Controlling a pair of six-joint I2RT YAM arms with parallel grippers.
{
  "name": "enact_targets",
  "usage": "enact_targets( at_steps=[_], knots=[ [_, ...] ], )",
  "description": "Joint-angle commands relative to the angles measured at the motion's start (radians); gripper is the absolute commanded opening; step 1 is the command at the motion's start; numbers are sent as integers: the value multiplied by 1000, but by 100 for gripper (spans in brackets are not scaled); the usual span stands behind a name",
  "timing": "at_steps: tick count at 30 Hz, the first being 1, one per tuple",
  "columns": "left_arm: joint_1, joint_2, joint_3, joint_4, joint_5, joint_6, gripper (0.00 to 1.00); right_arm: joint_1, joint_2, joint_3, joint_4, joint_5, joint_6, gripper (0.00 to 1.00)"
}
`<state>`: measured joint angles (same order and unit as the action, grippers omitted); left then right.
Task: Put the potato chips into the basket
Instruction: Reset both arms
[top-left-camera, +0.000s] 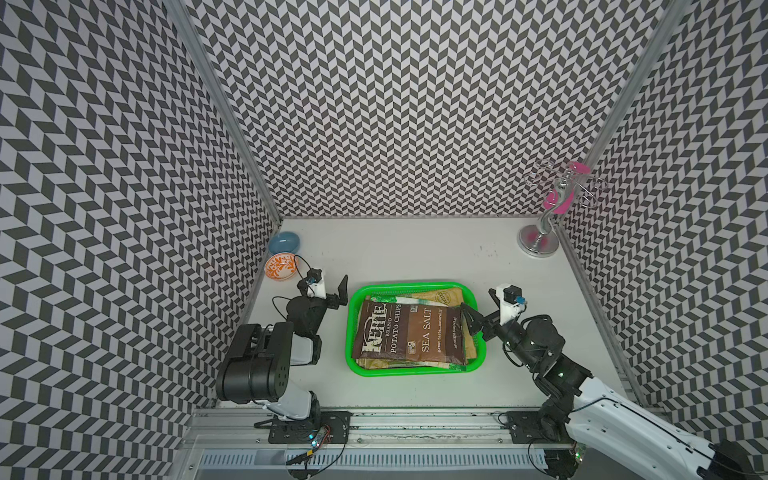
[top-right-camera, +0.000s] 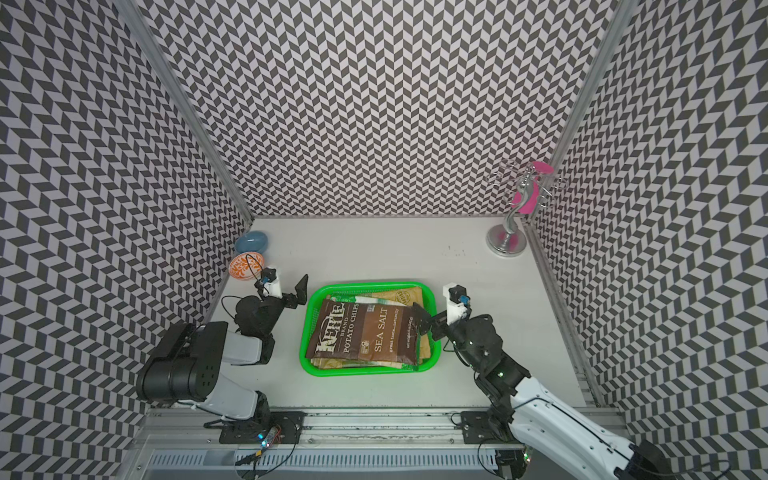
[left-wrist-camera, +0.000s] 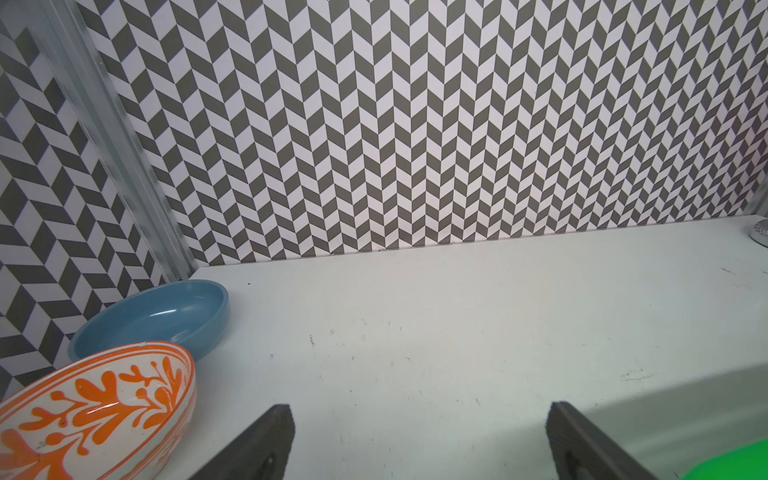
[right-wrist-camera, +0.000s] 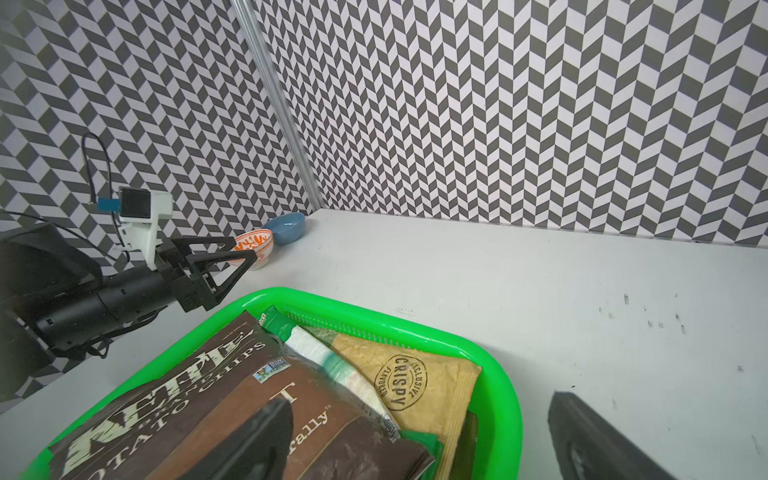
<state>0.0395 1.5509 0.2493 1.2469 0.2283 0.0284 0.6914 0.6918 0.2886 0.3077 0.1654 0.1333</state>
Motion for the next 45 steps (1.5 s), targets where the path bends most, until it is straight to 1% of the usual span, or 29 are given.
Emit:
enact_targets(
  at_steps=[1,3,4,7,9,11,14,15,19,22,24,27,28,30,34,39,42,44,45],
  knots=[
    [-1,-4,10,-12,-14,6,99,-3,21,25,96,69,-65,100],
    [-1,-4,10,-12,-15,7,99,-25,61,22,150,89,-111,100],
    [-1,-4,10,-12,-14,7,99,-51,88,29,168,84,-126,100],
    [-1,-4,10,-13,-14,6,99,-169,170,51,199,5,-130,100],
    [0,-4,10,-12,-14,7,99,-262,229,71,206,-48,-104,99],
    [-1,-4,10,-13,-15,7,99,-318,273,75,244,-82,-73,99],
    [-1,-3,10,-14,-14,6,99,-325,329,51,353,-88,-73,100],
    [-1,-4,10,-13,-14,6,99,-325,357,49,386,-72,-75,100],
    [-1,-4,10,-13,-15,7,99,-326,437,70,420,19,-73,100],
    [-1,-4,10,-13,-15,7,99,-326,471,73,457,0,-54,100],
    [-1,-4,11,-13,-14,7,99,-326,497,73,479,19,-48,100],
    [-1,-4,11,-13,-15,7,99,-334,520,88,465,64,-88,100],
    [-2,-4,11,-14,-15,7,99,-341,519,88,460,61,-124,100],
    [-1,-4,10,-13,-15,7,99,-356,513,84,462,63,-149,100],
    [-1,-4,10,-13,-14,7,99,-408,512,81,451,46,-177,100],
    [-1,-5,10,-12,-15,7,99,-470,524,10,519,34,-179,100],
    [-1,-4,10,-13,-15,7,99,-495,565,-37,607,17,-200,100],
    [-1,-4,10,-13,-14,7,99,-501,619,-43,678,11,-224,100],
    [-1,-5,10,-13,-14,7,99,-501,630,-23,646,-4,-244,100]
  ],
)
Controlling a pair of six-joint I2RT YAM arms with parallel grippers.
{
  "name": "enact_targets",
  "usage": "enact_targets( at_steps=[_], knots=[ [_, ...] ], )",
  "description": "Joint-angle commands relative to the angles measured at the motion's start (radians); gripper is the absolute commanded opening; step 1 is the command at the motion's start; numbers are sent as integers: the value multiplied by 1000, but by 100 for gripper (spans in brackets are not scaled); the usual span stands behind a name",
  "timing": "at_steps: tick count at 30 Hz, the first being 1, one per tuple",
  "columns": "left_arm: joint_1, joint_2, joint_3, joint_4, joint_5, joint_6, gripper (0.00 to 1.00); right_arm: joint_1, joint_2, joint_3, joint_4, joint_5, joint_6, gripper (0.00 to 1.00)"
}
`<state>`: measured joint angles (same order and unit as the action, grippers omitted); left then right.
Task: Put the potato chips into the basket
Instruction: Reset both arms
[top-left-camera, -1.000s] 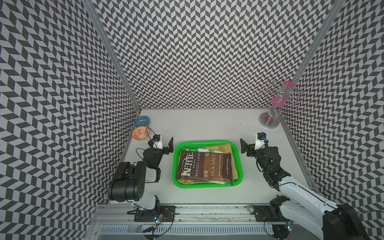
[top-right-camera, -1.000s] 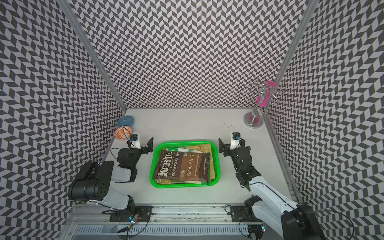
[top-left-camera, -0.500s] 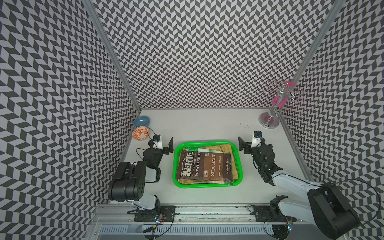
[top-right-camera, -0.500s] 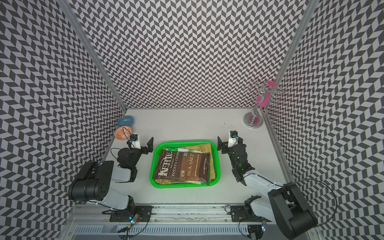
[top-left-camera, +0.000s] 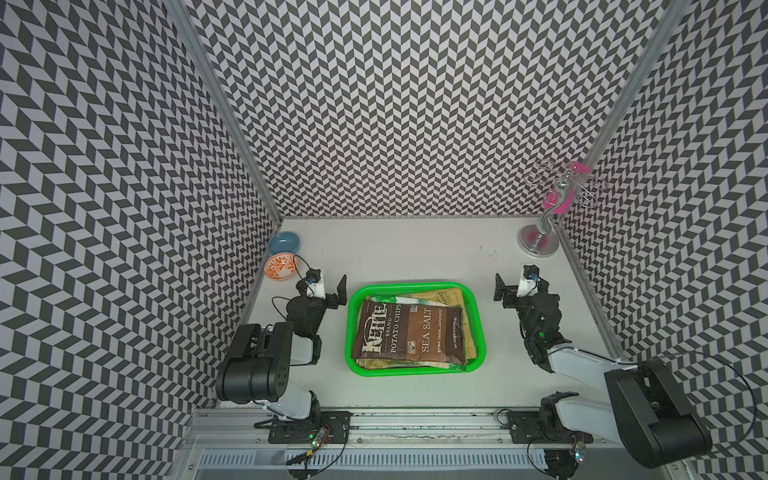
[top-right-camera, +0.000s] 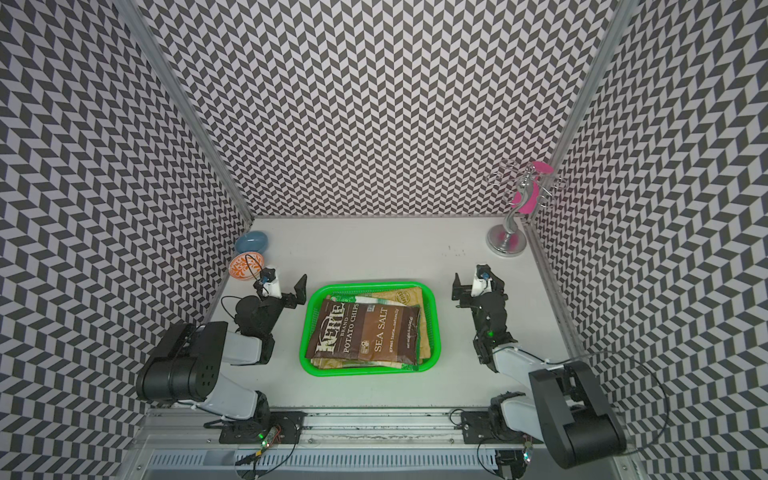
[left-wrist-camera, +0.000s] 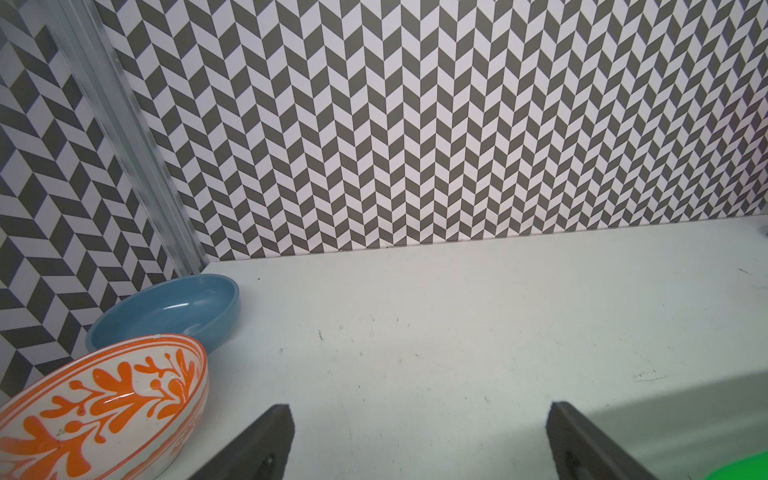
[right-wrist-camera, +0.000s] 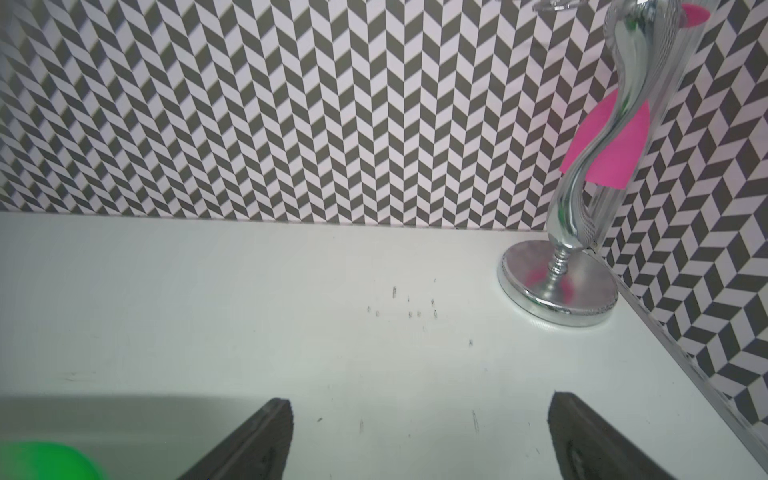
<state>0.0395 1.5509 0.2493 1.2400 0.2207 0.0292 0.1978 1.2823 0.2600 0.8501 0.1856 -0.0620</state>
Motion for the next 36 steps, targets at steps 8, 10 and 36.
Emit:
enact_targets(
  at_steps=[8,10,36],
  knots=[
    [-1,-3,10,-6,-7,6,99,-87,193,27,305,-125,-37,100],
    [-1,-4,10,-6,-6,6,99,-126,209,38,278,-150,-4,100],
    [-1,-4,10,-5,-6,6,99,-159,253,13,365,-178,32,100]
  ],
)
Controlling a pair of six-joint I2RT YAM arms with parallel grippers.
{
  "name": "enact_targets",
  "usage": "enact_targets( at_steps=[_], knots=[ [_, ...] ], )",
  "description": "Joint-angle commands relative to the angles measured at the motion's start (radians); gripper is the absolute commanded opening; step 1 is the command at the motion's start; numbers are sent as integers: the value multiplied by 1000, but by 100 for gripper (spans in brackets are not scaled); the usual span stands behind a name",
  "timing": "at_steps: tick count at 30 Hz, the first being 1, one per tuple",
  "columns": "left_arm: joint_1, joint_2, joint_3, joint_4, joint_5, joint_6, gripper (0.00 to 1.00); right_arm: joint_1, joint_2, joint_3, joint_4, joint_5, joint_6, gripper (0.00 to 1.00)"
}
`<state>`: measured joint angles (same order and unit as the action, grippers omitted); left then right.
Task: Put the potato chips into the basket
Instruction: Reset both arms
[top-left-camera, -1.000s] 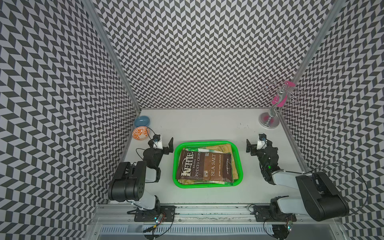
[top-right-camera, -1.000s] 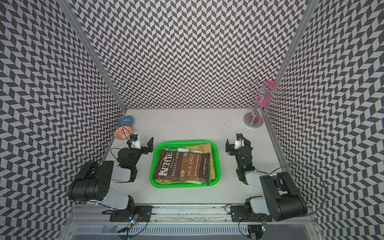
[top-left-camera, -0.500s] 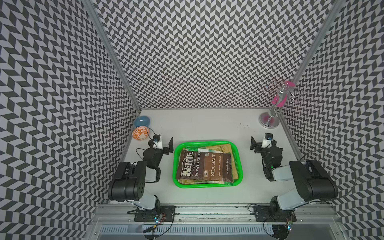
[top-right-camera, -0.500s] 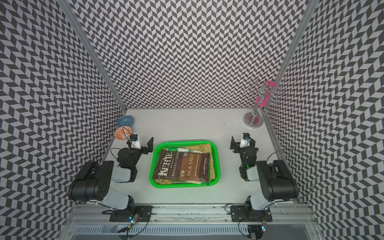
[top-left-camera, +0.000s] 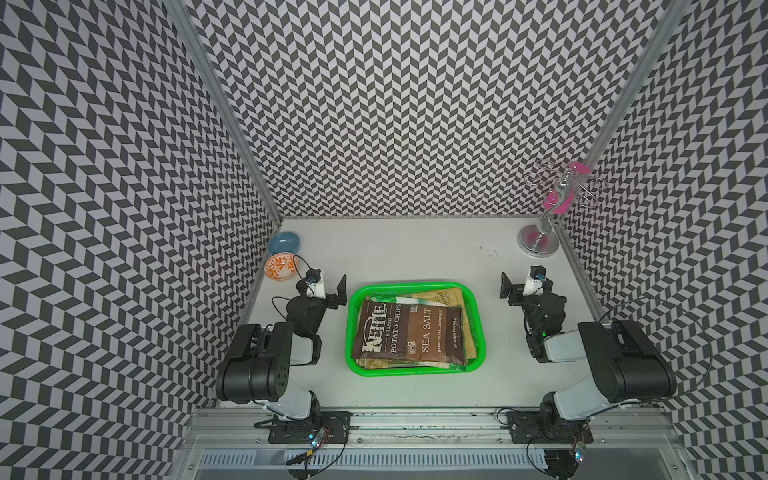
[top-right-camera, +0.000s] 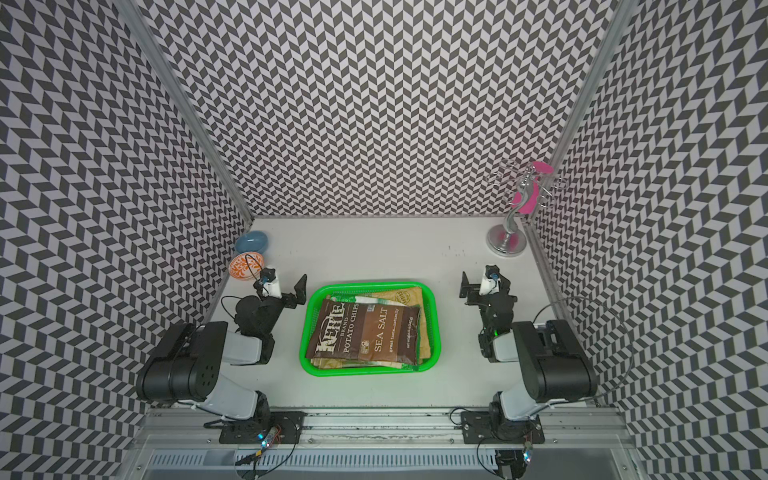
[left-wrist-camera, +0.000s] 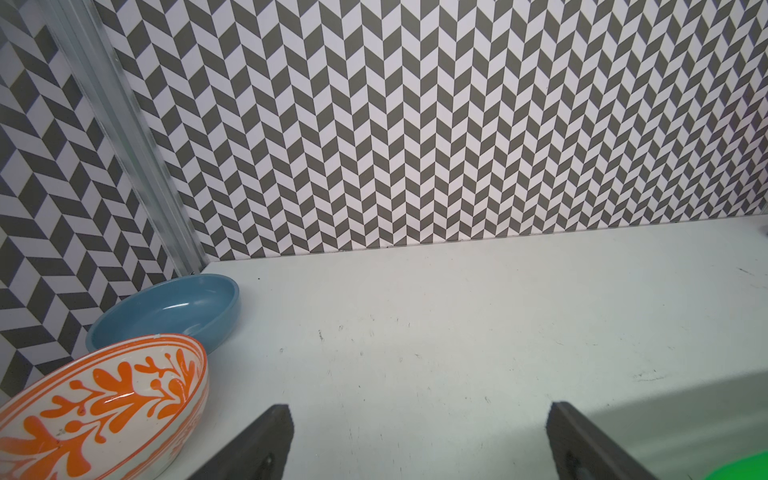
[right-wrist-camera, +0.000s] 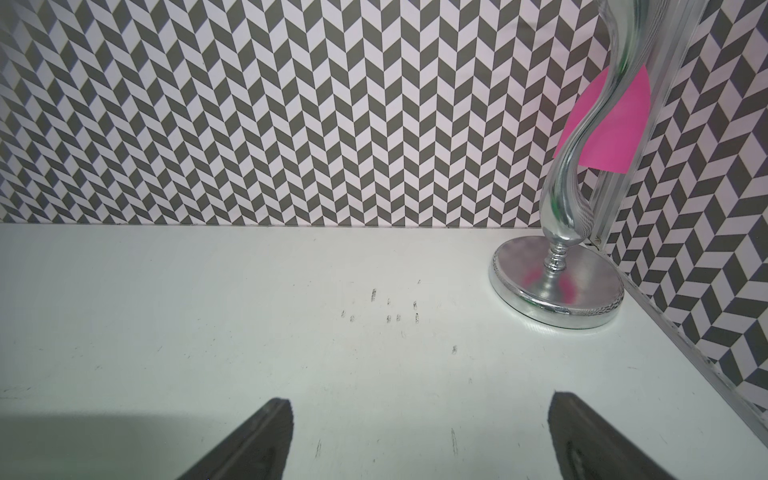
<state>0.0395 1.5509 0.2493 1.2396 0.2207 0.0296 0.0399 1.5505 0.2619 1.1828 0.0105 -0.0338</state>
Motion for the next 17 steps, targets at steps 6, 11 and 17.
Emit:
enact_targets(
  at_steps=[6,11,17],
  knots=[
    [-1,-4,10,-6,-7,5,99,-2,-16,8,37,-9,1,100],
    [0,-5,10,-6,-6,6,99,0,-14,14,29,-7,0,100],
    [-1,-5,10,-6,-6,5,99,0,-12,20,20,5,6,100]
  ],
)
